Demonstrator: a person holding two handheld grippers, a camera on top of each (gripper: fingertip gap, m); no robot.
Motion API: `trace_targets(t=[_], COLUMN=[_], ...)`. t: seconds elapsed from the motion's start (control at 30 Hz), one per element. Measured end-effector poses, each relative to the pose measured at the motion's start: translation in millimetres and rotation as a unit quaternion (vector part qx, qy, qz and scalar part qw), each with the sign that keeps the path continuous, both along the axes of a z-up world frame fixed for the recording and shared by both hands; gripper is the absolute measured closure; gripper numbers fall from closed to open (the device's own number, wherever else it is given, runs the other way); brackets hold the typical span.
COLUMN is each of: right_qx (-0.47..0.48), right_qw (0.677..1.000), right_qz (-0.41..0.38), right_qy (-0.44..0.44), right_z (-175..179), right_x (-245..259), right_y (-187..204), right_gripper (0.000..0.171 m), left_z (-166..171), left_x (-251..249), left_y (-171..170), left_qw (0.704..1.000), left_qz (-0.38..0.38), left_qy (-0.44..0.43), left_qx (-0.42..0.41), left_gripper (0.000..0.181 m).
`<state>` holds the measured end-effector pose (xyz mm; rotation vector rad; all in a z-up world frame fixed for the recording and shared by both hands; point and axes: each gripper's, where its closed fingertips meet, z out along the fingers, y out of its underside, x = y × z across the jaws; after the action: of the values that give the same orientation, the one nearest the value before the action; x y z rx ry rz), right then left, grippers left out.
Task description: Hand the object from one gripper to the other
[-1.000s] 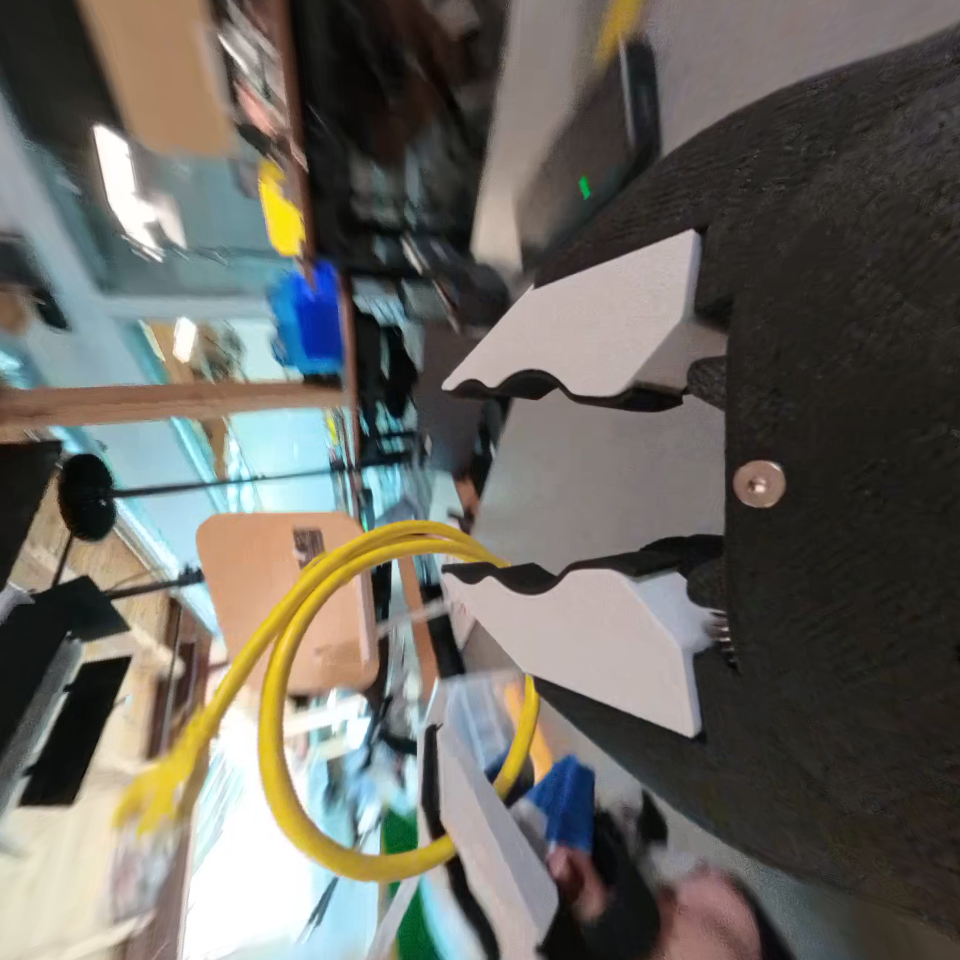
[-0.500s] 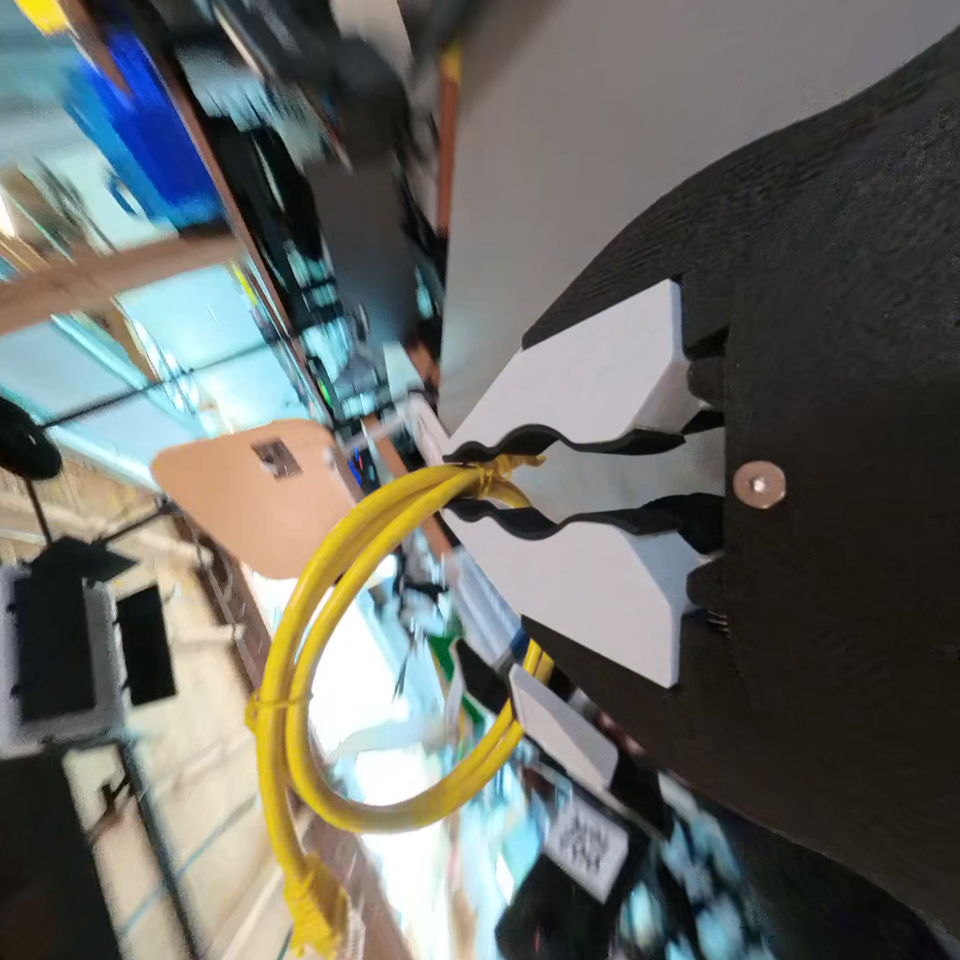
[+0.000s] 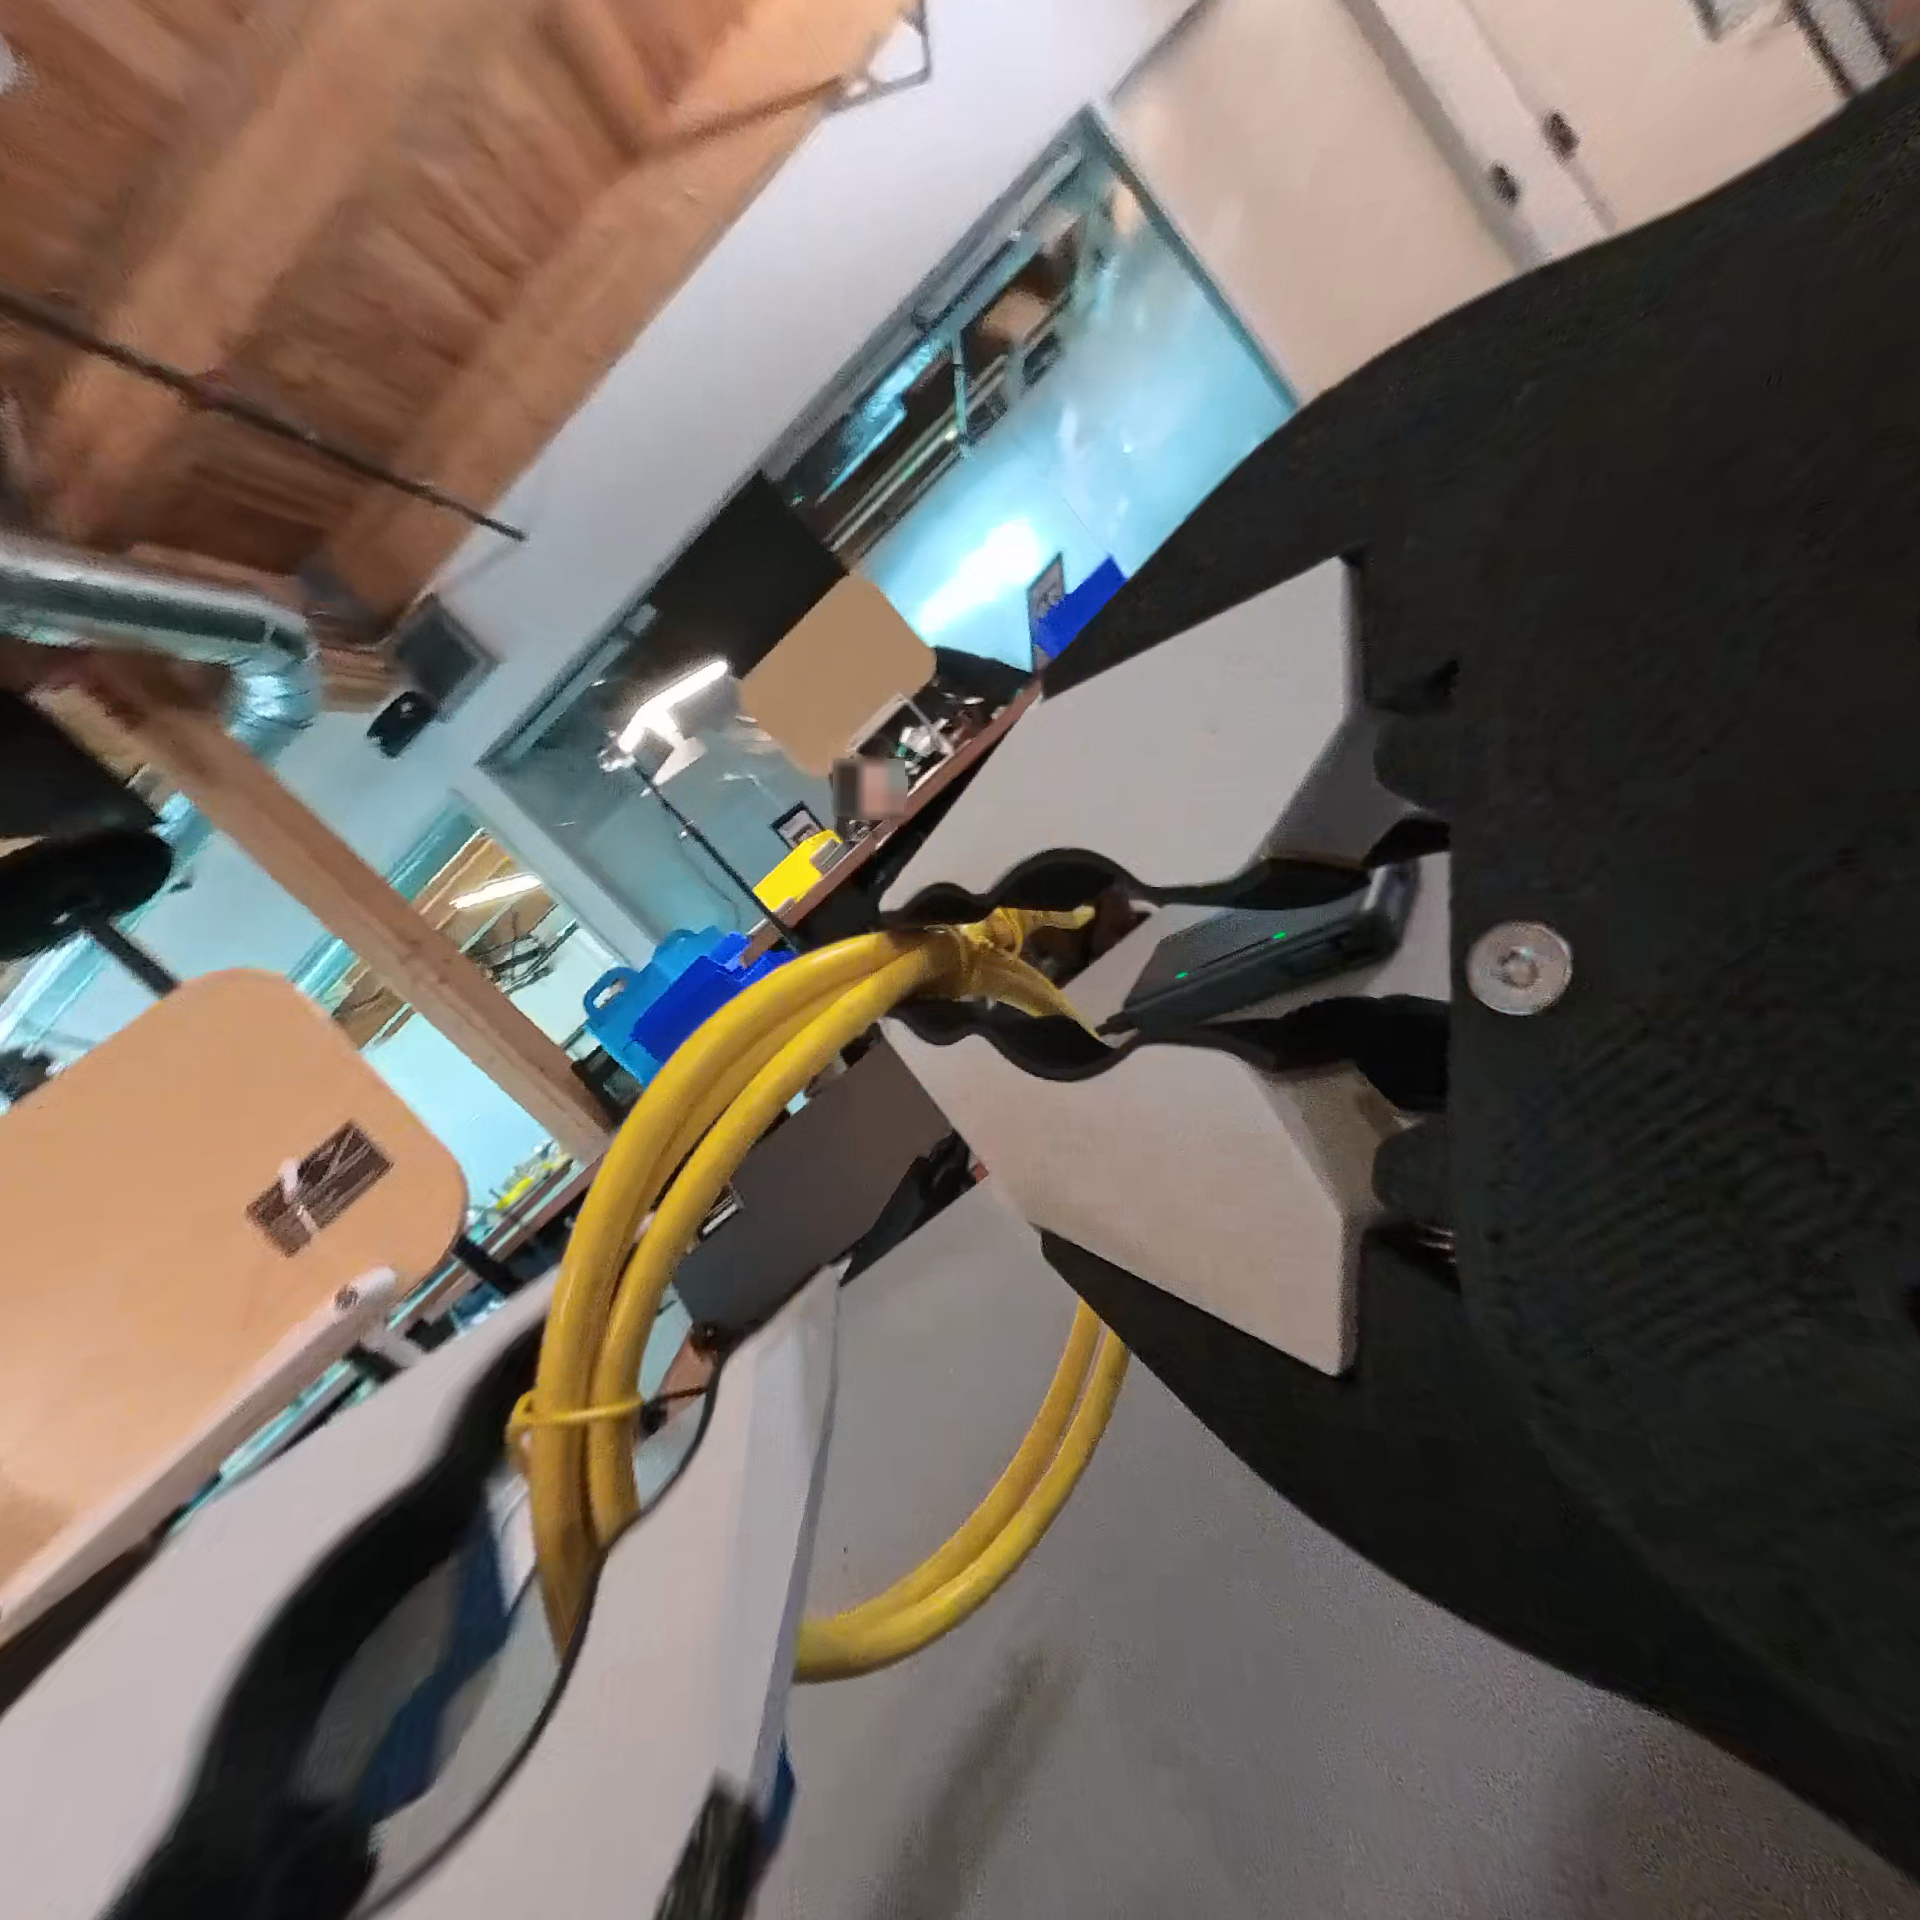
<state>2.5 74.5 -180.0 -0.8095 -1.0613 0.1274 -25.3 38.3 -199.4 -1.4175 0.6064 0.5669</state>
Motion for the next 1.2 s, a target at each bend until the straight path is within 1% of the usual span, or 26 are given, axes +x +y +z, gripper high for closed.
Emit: trace_targets(t=[0.03,0.1,0.13,0.2,0.27,0.3,0.4,0.43,0.47,0.53,0.57,0.6,0.63,0.67,0.7,0.77,0.8,0.87,0.93,1.0,1.03,1.1,1.17,1.2], right_qx=[0.008,0.012,0.003,-0.025,-0.075,-0.106,-0.206,-0.241,-0.284,-0.375,-0.414,-0.444,-0.465,-0.475,-0.475,-0.453,-0.436,-0.393,-0.339,-0.267,-0.223,-0.122,-0.019,0.026], right_qw=[1.0,1.0,0.999,0.995,0.984,0.974,0.936,0.916,0.889,0.817,0.777,0.739,0.712,0.698,0.7,0.737,0.76,0.813,0.867,0.917,0.941,0.979,0.997,0.998], right_qz=[0.001,0.008,0.023,0.055,0.117,0.151,0.223,0.264,0.314,0.41,0.454,0.489,0.512,0.524,0.523,0.49,0.469,0.411,0.339,0.266,0.226,0.139,0.071,0.054], right_qy=[-0.004,0.007,0.024,0.074,0.116,0.133,0.18,0.184,0.177,0.153,0.14,0.13,0.122,0.113,0.107,0.109,0.112,0.127,0.137,0.129,0.117,0.081,0.023,-0.008], right_z=[-0.6,0.6,3.2,15.5,23.3,25.5,30.8,30.3,28.0,21.9,20.1,19.3,18.4,17.0,15.5,14.3,14.6,15.5,15.3,15.4,14.6,12.0,4.9,-0.3], right_x=[-2.1,-1.9,-0.7,5.2,8.9,10.1,15.0,13.7,10.6,4.0,2.3,1.9,1.8,1.5,0.5,-2.0,-2.3,-1.8,0.6,2.7,3.1,1.6,-5.1,-10.4], right_y=[-2.9,-4.0,-5.5,-8.4,-14.5,-16.4,-13.0,-16.5,-23.0,-38.1,-46.3,-53.3,-58.2,-62.1,-62.9,-56.9,-52.8,-40.0,-25.3,-16.3,-13.5,-10.1,-13.7,-18.7], right_gripper=[0.159,0.156,0.15,0.122,0.116,0.115,0.106,0.107,0.112,0.119,0.128,0.134,0.143,0.158,0.161,0.161,0.161,0.161,0.161,0.161,0.161,0.161,0.162,0.162], left_z=[-6.2,-9.4,-9.8,-6.0,0.5,5.2,21.1,27.2,31.4,37.2,38.4,37.8,35.9,33.0,30.3,30.5,32.1,34.9,36.0,32.5,29.7,25.9,21.5,20.2], left_x=[1.3,-3.2,-5.7,-12.1,-20.5,-22.5,-23.3,-24.4,-26.5,-26.2,-24.8,-23.4,-23.3,-23.8,-24.8,-25.4,-26.5,-36.0,-43.2,-47.2,-45.7,-37.2,-26.9,-21.6], left_y=[1.1,3.1,3.7,3.0,0.7,-1.4,-11.4,-15.2,-18.2,-24.2,-26.2,-27.1,-26.5,-25.1,-23.6,-24.4,-24.9,-21.3,-20.7,-17.3,-15.2,-13.4,-11.0,-10.4], left_qw=[1.0,0.999,0.999,0.997,0.988,0.979,0.936,0.917,0.899,0.867,0.853,0.843,0.839,0.838,0.837,0.82,0.805,0.775,0.746,0.713,0.693,0.647,0.615,0.607], left_qz=[0.002,0.016,0.016,0.006,-0.016,-0.042,-0.148,-0.18,-0.203,-0.255,-0.278,-0.294,-0.298,-0.297,-0.294,-0.309,-0.32,-0.318,-0.324,-0.329,-0.337,-0.368,-0.385,-0.391], left_qy=[0.017,0.016,-0.002,-0.068,-0.154,-0.198,-0.319,-0.355,-0.385,-0.426,-0.44,-0.45,-0.455,-0.457,-0.462,-0.482,-0.499,-0.546,-0.581,-0.618,-0.637,-0.666,-0.684,-0.685], left_qx=[-0.018,-0.028,-0.033,-0.03,-0.017,-0.006,0.024,0.034,0.04,0.044,0.04,0.032,0.026,0.021,0.015,0.013,0.012,0.018,0.027,0.016,-0.002,-0.042,-0.077,-0.091], left_gripper=[0.165,0.174,0.175,0.177,0.178,0.178,0.178,0.178,0.178,0.178,0.178,0.178,0.178,0.178,0.177,0.176,0.168,0.127,0.111,0.097,0.093,0.091,0.092,0.092])
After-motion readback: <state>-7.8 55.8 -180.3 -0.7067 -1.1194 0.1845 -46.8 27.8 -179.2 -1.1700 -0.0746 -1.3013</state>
